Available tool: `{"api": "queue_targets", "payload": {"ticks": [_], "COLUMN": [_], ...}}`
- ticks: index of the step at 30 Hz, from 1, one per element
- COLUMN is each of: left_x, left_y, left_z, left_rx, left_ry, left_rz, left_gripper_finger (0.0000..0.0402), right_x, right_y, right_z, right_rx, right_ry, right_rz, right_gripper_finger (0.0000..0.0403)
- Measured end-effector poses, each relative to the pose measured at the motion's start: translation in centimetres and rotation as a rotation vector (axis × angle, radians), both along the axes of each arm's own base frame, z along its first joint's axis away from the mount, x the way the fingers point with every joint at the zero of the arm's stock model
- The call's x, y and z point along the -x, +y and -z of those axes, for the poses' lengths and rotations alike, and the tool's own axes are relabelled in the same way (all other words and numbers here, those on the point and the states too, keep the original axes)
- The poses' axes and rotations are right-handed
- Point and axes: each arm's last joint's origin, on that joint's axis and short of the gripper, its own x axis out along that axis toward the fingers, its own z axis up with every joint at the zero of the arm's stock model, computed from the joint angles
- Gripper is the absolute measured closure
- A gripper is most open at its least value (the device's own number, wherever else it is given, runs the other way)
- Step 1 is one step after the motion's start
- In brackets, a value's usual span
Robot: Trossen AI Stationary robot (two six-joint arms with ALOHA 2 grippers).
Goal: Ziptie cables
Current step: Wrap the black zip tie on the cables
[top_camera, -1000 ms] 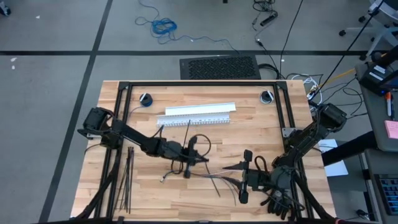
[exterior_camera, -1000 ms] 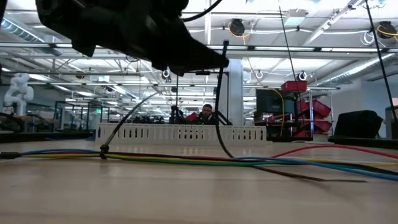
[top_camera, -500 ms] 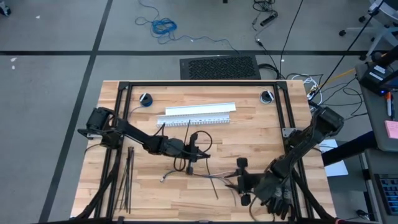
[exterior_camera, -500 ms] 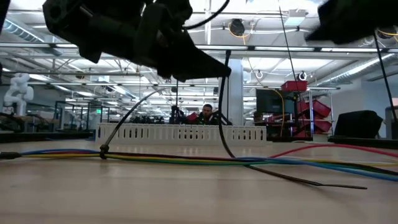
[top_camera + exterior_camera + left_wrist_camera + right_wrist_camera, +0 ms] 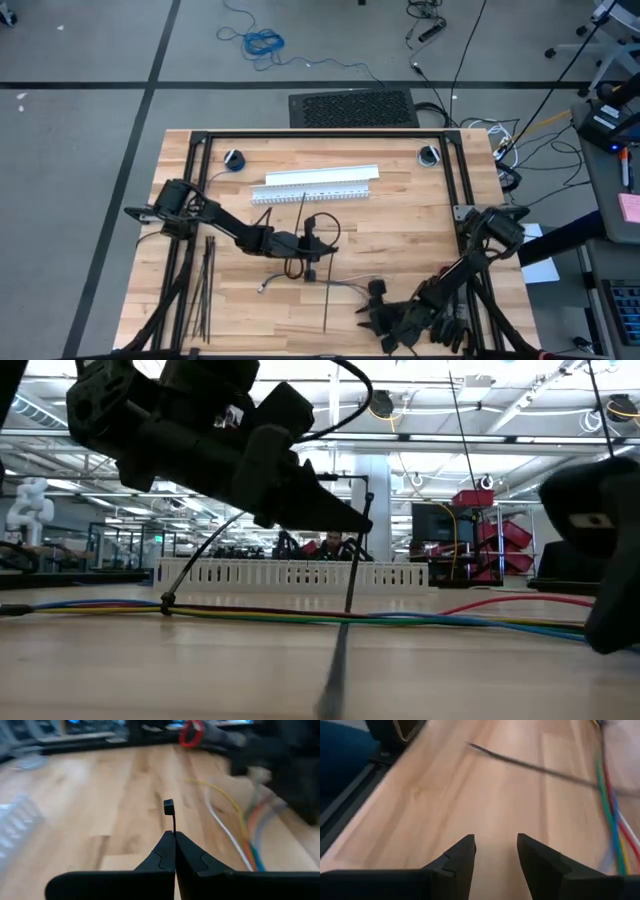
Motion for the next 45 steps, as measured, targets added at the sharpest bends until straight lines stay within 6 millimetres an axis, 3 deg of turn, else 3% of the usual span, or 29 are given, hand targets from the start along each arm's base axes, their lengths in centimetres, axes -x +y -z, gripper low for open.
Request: {"api": "queue_targets", "payload": {"ticks": [6,13,27,45], "left_x": [0.0,0.4,1.7,1.9], "left_y": [0.2,0.1,-2.8,-3.1], "left_z": [-1.3,-1.4,-0.9,-0.9], "left_rx": [-0.075,-0.104,-0.052,-0.039], "left_ry": [-0.042,-0.024,-0.017,-0.031], "left_rz": [-0.114,-0.250,-0.365,-0.430], "left_gripper_finger": [0.0402,0.0402,0.0402,0.0402], "right_x": [-3.1,-4.7,-4.9,-5.6], "right_y": [0.6,-0.7,-0.8,-1.4], "right_z": [0.0,-0.4,-0.3,-0.2], "right_rx": [0.219,0.345,0.283,0.217], "right_ry": [-0.042,-0.039,-0.007,0.048], "right_rz": [-0.070,-0.047,-0.087,-0.269], "right_gripper_finger": [0.0259,0.0259,0.0259,0.0259]}}
